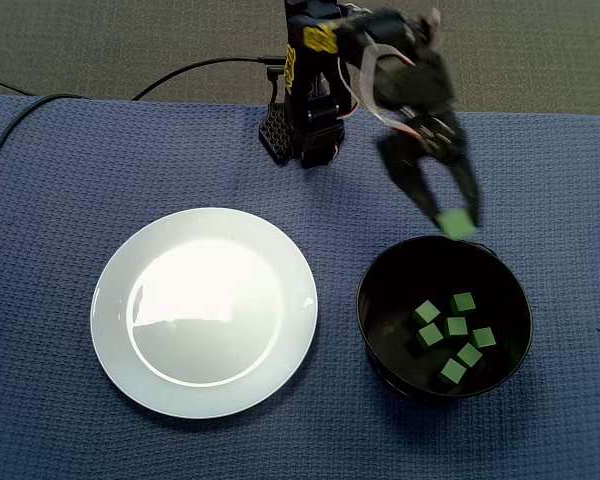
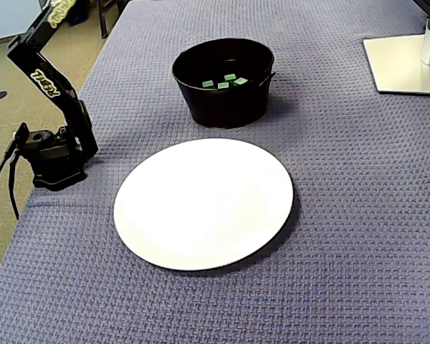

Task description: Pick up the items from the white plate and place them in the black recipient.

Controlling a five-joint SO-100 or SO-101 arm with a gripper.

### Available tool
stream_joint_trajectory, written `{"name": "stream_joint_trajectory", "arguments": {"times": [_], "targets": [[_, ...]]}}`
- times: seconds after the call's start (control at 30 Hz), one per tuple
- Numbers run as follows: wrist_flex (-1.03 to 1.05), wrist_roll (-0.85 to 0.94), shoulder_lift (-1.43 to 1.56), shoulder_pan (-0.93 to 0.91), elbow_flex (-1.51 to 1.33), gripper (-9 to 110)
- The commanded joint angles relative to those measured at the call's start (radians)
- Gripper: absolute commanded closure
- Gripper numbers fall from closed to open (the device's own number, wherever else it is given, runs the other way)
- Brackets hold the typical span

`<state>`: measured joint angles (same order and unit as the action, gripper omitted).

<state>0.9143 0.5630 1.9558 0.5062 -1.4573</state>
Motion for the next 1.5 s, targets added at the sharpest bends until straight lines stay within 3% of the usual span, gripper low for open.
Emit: {"name": "stream_joint_trajectory", "arguments": {"times": [0.0,0.13,0.27,0.3,0.37,0.43,0.53,0.8,0.97,1.23,1.47], "targets": [[-0.175,-0.002,-0.086,0.078,-0.245,102],[-0.411,-0.021,-0.164,0.086,-0.486,102],[-0.492,-0.054,-0.193,0.086,-0.568,102],[-0.492,-0.060,-0.195,0.083,-0.569,99],[-0.482,-0.080,-0.189,0.081,-0.566,79],[-0.463,-0.094,-0.173,0.081,-0.565,70],[-0.428,-0.089,-0.138,0.080,-0.563,65],[0.011,0.247,0.101,-0.118,-0.124,69],[-0.020,0.621,0.308,-0.301,-0.041,73],[-0.449,0.931,0.764,-0.453,-0.719,79],[-0.476,0.916,1.060,-0.499,-1.166,88]]}}
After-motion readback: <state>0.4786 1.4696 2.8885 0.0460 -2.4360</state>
